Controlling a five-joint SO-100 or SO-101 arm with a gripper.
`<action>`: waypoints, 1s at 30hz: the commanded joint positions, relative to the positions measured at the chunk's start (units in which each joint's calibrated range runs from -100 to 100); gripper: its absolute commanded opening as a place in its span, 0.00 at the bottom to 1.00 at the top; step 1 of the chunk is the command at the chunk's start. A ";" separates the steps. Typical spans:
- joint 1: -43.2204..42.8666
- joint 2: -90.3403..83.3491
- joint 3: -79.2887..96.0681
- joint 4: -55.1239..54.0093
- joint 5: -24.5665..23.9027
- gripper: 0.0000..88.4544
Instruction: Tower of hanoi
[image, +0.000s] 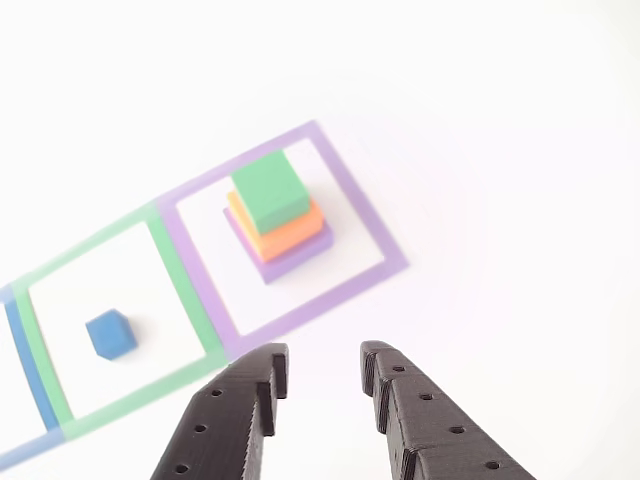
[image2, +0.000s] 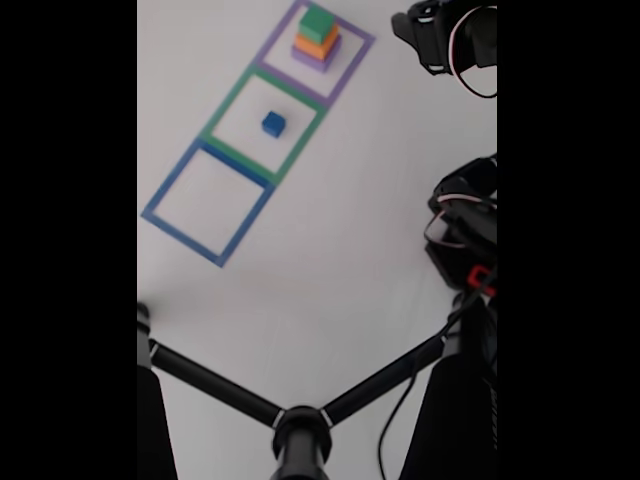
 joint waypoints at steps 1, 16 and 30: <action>1.36 1.57 -2.59 0.12 0.59 0.08; 3.09 3.67 25.87 -35.42 0.59 0.37; 2.80 19.57 42.23 -77.45 0.59 0.42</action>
